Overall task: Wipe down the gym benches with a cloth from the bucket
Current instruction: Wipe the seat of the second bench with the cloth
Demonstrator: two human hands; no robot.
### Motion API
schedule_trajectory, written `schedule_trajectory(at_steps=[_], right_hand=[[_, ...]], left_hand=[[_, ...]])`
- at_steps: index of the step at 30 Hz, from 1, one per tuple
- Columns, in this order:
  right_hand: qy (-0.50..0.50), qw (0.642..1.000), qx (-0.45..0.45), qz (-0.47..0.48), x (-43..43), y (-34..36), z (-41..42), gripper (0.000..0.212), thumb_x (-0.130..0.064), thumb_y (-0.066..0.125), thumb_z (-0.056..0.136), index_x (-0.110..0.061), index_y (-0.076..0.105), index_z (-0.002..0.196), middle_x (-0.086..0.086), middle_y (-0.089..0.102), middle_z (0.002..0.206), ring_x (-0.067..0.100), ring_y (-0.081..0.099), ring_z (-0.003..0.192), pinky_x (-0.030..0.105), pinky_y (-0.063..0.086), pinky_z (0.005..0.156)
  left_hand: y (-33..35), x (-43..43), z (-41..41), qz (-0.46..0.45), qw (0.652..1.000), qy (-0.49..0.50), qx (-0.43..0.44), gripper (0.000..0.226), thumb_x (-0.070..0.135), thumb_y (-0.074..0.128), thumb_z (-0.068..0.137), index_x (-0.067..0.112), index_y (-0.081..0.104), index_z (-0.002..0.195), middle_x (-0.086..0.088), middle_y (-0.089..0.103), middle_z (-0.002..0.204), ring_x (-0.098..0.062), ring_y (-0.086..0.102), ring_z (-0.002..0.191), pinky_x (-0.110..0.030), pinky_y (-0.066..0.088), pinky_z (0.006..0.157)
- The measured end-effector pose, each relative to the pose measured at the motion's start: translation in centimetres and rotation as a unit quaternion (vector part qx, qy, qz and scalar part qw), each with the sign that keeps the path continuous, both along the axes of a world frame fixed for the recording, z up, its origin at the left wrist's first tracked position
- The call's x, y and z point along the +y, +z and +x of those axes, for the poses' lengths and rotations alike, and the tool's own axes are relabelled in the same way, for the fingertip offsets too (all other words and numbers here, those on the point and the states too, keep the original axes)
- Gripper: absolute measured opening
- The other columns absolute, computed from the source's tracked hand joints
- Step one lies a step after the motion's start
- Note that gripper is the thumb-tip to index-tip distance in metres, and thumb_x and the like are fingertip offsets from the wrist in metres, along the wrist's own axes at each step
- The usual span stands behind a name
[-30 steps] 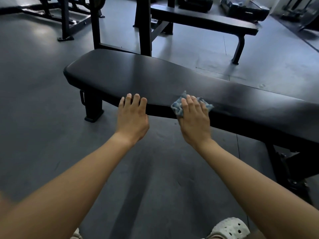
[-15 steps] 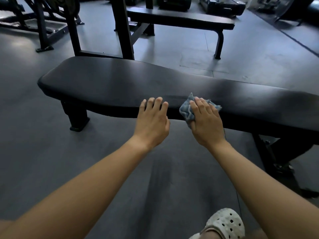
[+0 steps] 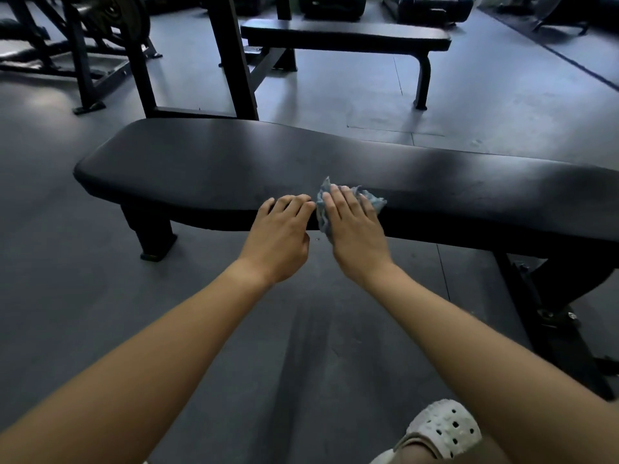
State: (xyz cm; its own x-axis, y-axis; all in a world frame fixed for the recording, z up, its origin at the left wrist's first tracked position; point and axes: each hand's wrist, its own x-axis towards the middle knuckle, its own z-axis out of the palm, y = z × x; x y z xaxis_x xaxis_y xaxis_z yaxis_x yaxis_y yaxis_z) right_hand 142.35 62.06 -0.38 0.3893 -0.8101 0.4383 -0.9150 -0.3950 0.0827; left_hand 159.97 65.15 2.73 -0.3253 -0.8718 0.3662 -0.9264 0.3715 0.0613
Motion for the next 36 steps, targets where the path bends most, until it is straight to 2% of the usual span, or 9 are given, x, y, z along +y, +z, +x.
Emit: schedule_trajectory(at_steps=[5, 8, 10, 12, 14, 19, 24, 31, 36], right_hand=[[0.051, 0.998, 0.045, 0.015, -0.8, 1.1, -4.1, 0.065, -0.021, 0.055, 0.095, -0.014, 0.032, 0.155, 0.006, 0.031, 0.163, 0.026, 0.027, 0.151, 0.043, 0.022, 0.123], [-0.017, 1.0, -0.018, 0.005, 0.3, 0.6, -2.6, 0.057, -0.025, 0.054, 0.095, -0.011, 0.04, 0.149, 0.009, 0.039, 0.158, 0.028, 0.033, 0.147, 0.045, 0.023, 0.122], [-0.062, 0.995, -0.082, 0.01, 0.6, 0.8, 0.1, 0.052, -0.028, 0.044, 0.094, -0.011, 0.046, 0.144, 0.01, 0.045, 0.154, 0.03, 0.037, 0.145, 0.047, 0.025, 0.12], [-0.064, 0.991, -0.114, 0.024, 0.4, 1.4, 3.1, 0.052, -0.031, 0.04, 0.095, -0.012, 0.048, 0.143, 0.01, 0.046, 0.154, 0.031, 0.037, 0.146, 0.048, 0.025, 0.12], [-0.032, 0.994, -0.092, 0.051, 0.0, 1.7, 6.0, 0.053, -0.031, 0.045, 0.099, -0.014, 0.043, 0.149, 0.008, 0.039, 0.159, 0.029, 0.032, 0.149, 0.048, 0.022, 0.121], [0.087, 0.991, 0.017, 0.099, -1.0, 2.3, 12.6, 0.071, -0.025, 0.051, 0.1, -0.018, 0.018, 0.161, 0.003, 0.015, 0.169, 0.025, 0.013, 0.155, 0.046, 0.013, 0.125], [0.238, 0.959, 0.061, 0.139, -3.2, 4.1, 11.1, 0.082, -0.005, 0.057, 0.09, -0.021, 0.021, 0.161, -0.003, 0.015, 0.169, 0.018, 0.013, 0.156, 0.036, 0.012, 0.127], [0.162, 0.984, 0.069, 0.033, -2.1, 2.3, 12.7, 0.078, -0.011, 0.067, 0.091, -0.013, 0.029, 0.158, 0.006, 0.03, 0.164, 0.027, 0.029, 0.151, 0.044, 0.026, 0.123], [0.18, 0.977, 0.088, 0.069, -3.0, 2.9, 17.6, 0.074, -0.024, 0.06, 0.098, -0.013, 0.021, 0.16, 0.007, 0.021, 0.167, 0.027, 0.021, 0.154, 0.043, 0.021, 0.125]], left_hand=[[0.9, 0.2, 2.9, 0.018, 0.997, 0.068, -0.037, 0.051, 0.021, 0.058, 0.089, 0.016, 0.05, 0.139, -0.007, 0.047, 0.147, -0.031, 0.04, 0.139, -0.052, 0.025, 0.122], [1.0, 0.7, 5.7, 0.033, 0.99, 0.119, -0.069, 0.052, 0.025, 0.057, 0.091, 0.013, 0.047, 0.141, -0.011, 0.044, 0.148, -0.034, 0.042, 0.136, -0.055, 0.028, 0.12], [1.2, 0.8, 7.9, 0.038, 0.984, 0.135, -0.11, 0.055, 0.03, 0.057, 0.092, 0.012, 0.044, 0.142, -0.014, 0.042, 0.149, -0.037, 0.044, 0.133, -0.058, 0.031, 0.116], [1.6, 0.8, 9.8, 0.044, 0.976, 0.154, -0.145, 0.058, 0.034, 0.055, 0.094, 0.01, 0.042, 0.145, -0.017, 0.041, 0.149, -0.039, 0.044, 0.133, -0.06, 0.033, 0.114], [2.1, 0.5, 11.2, 0.056, 0.97, 0.177, -0.155, 0.058, 0.037, 0.052, 0.097, 0.01, 0.039, 0.147, -0.02, 0.041, 0.15, -0.041, 0.044, 0.134, -0.062, 0.032, 0.113], [2.8, 0.1, 15.0, 0.085, 0.977, 0.154, -0.117, 0.053, 0.032, 0.052, 0.096, 0.011, 0.043, 0.143, -0.016, 0.049, 0.142, -0.038, 0.049, 0.13, -0.056, 0.041, 0.107], [3.3, 0.1, 18.8, 0.092, 0.99, 0.075, -0.077, 0.061, 0.023, 0.055, 0.093, 0.015, 0.043, 0.152, -0.005, 0.044, 0.155, -0.03, 0.044, 0.14, -0.047, 0.041, 0.111], [2.6, -0.5, 23.5, 0.094, 0.986, 0.114, -0.082, 0.065, 0.025, 0.054, 0.093, 0.018, 0.037, 0.155, -0.008, 0.036, 0.16, -0.029, 0.037, 0.146, -0.047, 0.033, 0.118], [2.1, -1.5, 26.2, 0.099, 0.982, 0.16, -0.033, 0.064, 0.023, 0.054, 0.09, 0.016, 0.04, 0.152, -0.009, 0.038, 0.159, -0.03, 0.036, 0.146, -0.049, 0.028, 0.12]])
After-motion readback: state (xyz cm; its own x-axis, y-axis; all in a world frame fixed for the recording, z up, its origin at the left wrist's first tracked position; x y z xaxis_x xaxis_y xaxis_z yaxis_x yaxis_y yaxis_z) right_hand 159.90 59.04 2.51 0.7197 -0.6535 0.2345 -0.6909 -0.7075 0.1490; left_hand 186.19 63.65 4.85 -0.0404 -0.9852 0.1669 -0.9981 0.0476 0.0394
